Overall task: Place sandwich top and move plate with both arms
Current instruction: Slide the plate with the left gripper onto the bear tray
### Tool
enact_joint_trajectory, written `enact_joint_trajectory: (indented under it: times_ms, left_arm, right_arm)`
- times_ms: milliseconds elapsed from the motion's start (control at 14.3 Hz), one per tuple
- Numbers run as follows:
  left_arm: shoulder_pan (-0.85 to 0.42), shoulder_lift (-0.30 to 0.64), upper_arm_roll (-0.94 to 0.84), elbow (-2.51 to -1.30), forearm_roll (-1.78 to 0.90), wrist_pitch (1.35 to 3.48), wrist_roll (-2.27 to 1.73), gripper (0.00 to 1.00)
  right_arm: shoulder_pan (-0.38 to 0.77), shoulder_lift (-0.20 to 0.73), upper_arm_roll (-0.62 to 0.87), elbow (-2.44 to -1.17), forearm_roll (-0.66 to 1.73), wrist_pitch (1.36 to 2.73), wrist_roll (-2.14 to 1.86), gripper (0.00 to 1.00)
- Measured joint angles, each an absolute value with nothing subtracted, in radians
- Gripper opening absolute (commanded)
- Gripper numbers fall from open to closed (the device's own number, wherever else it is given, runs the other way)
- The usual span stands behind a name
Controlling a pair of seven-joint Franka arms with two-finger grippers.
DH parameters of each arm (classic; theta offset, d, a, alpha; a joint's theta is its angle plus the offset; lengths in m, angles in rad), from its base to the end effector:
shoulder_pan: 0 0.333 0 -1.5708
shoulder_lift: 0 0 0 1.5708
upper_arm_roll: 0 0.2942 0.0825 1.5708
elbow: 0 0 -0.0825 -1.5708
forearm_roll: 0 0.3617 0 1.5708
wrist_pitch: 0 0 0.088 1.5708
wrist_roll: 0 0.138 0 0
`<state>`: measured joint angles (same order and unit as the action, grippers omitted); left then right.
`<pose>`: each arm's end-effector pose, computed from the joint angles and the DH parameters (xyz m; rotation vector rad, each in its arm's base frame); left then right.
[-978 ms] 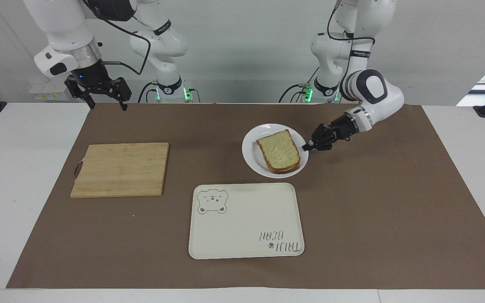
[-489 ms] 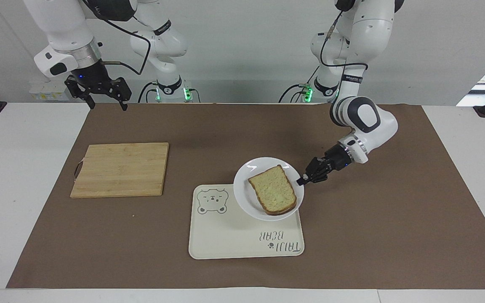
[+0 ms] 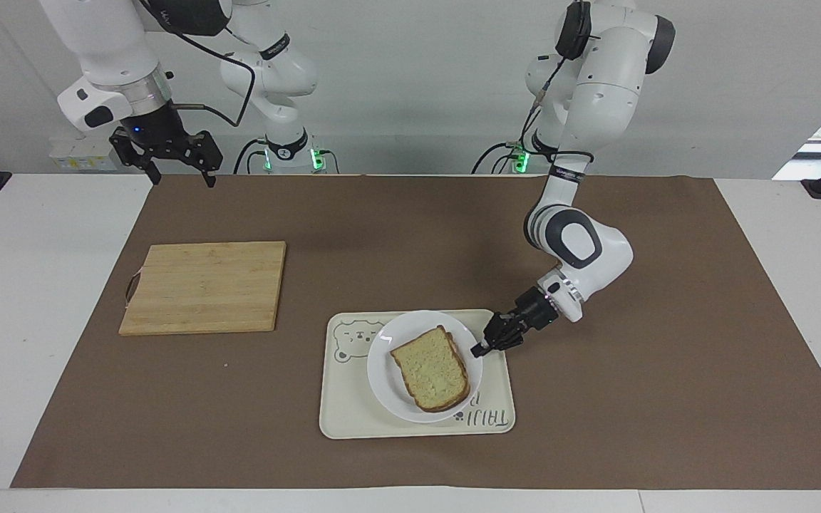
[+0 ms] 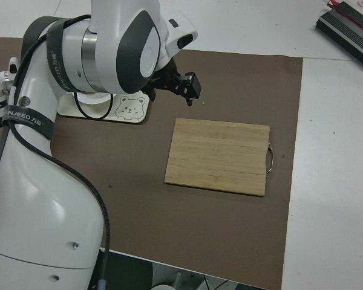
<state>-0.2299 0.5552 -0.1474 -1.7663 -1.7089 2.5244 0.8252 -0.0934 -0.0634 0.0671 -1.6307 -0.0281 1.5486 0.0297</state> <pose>0.6199 -0.2458 0.2465 2.0399 0.2903 0.4031 0.5103 -0.0164 0.5760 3.1078 -0.0879 -0.0292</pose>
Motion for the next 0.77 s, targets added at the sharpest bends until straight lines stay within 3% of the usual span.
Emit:
enact_joint_trajectory:
  times_ms: [140,559,629,768]
  left_arm:
    - [-0.230,0.570,-0.153,-1.745,-1.689,2.546,0.813,0.00]
    - [-0.232,0.569,-0.164,-1.729,-1.630,2.588,0.787,0.45]
    - [-0.231,0.568,-0.163,-1.726,-1.630,2.593,0.781,0.56]
    - [-0.230,0.560,-0.154,-1.718,-1.626,2.600,0.761,0.97]
  right_arm:
    - [-0.093,-0.063,0.067,-1.631,-0.028,1.549,0.030,1.00]
    - [-0.093,-0.063,0.067,-1.631,-0.028,1.549,0.030,1.00]
    - [-0.093,-0.063,0.067,-1.631,-0.028,1.549,0.030,1.00]
    - [-0.093,-0.063,0.067,-1.631,-0.028,1.549,0.030,1.00]
